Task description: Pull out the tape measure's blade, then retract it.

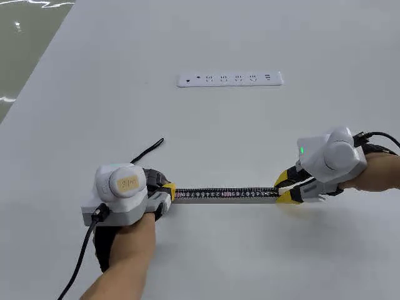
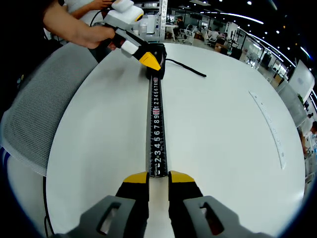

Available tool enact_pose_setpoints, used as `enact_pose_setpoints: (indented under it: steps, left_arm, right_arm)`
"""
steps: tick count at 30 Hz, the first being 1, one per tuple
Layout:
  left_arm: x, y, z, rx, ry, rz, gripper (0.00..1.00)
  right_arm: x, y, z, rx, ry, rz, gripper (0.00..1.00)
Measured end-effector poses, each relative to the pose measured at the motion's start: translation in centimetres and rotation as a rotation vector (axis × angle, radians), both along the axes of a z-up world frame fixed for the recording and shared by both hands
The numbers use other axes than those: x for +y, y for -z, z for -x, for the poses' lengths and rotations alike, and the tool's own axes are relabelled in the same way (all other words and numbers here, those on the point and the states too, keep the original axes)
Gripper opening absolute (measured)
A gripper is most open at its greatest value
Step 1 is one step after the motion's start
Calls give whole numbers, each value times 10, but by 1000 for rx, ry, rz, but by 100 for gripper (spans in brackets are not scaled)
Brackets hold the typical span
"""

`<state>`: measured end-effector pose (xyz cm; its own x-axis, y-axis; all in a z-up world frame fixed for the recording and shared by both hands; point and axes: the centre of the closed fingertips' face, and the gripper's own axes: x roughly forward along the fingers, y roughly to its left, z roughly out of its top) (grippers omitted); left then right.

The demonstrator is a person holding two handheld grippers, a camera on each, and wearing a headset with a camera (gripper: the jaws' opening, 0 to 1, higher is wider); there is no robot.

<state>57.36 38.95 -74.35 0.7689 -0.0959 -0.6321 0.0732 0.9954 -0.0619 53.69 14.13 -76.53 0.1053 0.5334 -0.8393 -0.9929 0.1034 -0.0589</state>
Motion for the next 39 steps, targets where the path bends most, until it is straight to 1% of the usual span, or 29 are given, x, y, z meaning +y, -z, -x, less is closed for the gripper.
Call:
enact_pose_setpoints:
  steps: [6, 8, 10, 15, 17, 39]
  left_arm:
    - [0, 0, 0, 4, 1, 2, 60]
    - [0, 0, 0, 6, 2, 4, 60]
    - [0, 0, 0, 7, 3, 5, 60]
    - [0, 0, 0, 8, 2, 7, 60]
    - [0, 0, 0, 8, 0, 10, 60]
    - [1, -1, -1, 10, -4, 12, 60]
  right_arm:
    - [8, -1, -1, 1, -3, -10, 13]
    - [9, 1, -1, -3, -11, -2, 13]
    - [11, 0, -1, 2, -5, -12, 13]
    - [16, 2, -3, -1, -10, -10, 13]
    - [20, 1, -3, 0, -9, -18, 13]
    - [40, 3, -8, -1, -20, -24, 13]
